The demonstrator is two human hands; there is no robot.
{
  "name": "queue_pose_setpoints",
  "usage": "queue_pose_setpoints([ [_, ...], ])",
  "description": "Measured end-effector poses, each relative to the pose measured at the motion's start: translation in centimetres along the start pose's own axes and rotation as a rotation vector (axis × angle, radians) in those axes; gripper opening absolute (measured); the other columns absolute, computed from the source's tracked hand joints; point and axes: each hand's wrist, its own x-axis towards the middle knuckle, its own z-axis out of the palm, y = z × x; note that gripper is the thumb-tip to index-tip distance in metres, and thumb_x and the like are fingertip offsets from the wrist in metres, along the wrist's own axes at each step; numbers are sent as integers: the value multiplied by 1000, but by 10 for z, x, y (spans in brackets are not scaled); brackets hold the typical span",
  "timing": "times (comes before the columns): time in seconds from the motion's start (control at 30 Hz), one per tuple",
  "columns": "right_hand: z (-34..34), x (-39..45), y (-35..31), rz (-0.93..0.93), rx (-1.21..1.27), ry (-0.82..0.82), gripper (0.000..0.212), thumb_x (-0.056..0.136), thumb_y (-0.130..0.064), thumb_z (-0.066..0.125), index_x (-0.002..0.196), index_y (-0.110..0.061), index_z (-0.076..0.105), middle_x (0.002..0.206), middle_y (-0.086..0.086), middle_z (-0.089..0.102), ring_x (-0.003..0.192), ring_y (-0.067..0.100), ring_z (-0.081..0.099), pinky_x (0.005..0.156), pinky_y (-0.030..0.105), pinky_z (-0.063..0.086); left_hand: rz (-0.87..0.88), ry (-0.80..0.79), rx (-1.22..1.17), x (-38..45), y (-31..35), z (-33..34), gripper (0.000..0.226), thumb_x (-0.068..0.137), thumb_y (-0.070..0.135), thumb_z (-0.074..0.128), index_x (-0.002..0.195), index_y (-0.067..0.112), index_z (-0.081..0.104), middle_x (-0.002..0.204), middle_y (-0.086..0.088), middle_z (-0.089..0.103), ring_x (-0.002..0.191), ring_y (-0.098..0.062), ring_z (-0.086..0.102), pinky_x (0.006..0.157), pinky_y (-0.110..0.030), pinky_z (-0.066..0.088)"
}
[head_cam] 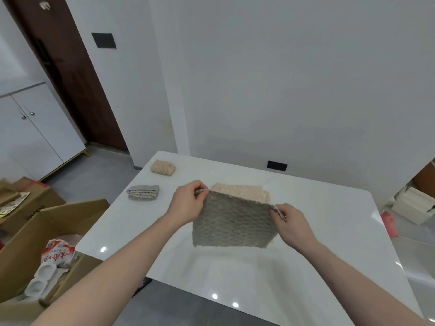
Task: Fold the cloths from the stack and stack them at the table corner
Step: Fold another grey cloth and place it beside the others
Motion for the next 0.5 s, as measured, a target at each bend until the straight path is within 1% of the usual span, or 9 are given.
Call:
queue_pose_setpoints([
  [0.1,-9,9,-11,-47,11,78,19,101,-25,59,91,-24,75,90,0,65,86,21,61,79,40,49,48,36,-18,5,11,-12,10,99,29,64,91,31,68,86,18,70,86,-6,65,81,-34,54],
  [0.17,-15,11,-19,-78,61,157,15,98,-19,64,98,-23,78,93,-3,67,89,17,61,81,35,49,99,48,-51,4,17,-21,10,99,28,64,91,31,69,87,19,71,89,-4,66,86,-36,57],
  [0.23,-20,11,-26,-106,110,222,15,96,-16,67,99,-25,79,95,-9,69,91,9,61,81,26,46,142,52,-86,0,19,-29,9,99,27,65,92,31,69,89,20,71,92,-2,66,89,-36,58],
  [0.3,-22,5,-30,-112,152,252,16,96,-16,67,99,-28,78,97,-14,69,93,2,61,81,19,44,174,44,-98,-8,19,-36,9,99,27,65,93,31,69,92,21,71,95,-2,67,90,-34,57],
  [0.33,-21,1,-31,-107,173,257,17,96,-15,67,98,-28,77,97,-16,69,95,0,61,81,18,44,183,31,-99,-13,18,-39,9,99,27,65,93,31,69,92,20,71,96,-2,67,90,-32,56],
  [0.43,-9,-20,-25,-77,208,235,19,96,-12,66,97,-28,77,97,-19,70,98,3,63,84,25,47,162,-50,-84,-35,2,-39,10,100,26,65,92,31,69,92,19,71,95,-1,67,87,-23,53],
  [0.5,7,-37,-16,-61,193,184,25,95,-12,66,95,-34,76,96,-21,69,99,5,62,82,24,46,130,-122,-64,-49,-17,-32,12,100,25,65,90,31,68,89,19,71,93,0,67,82,-17,50],
])
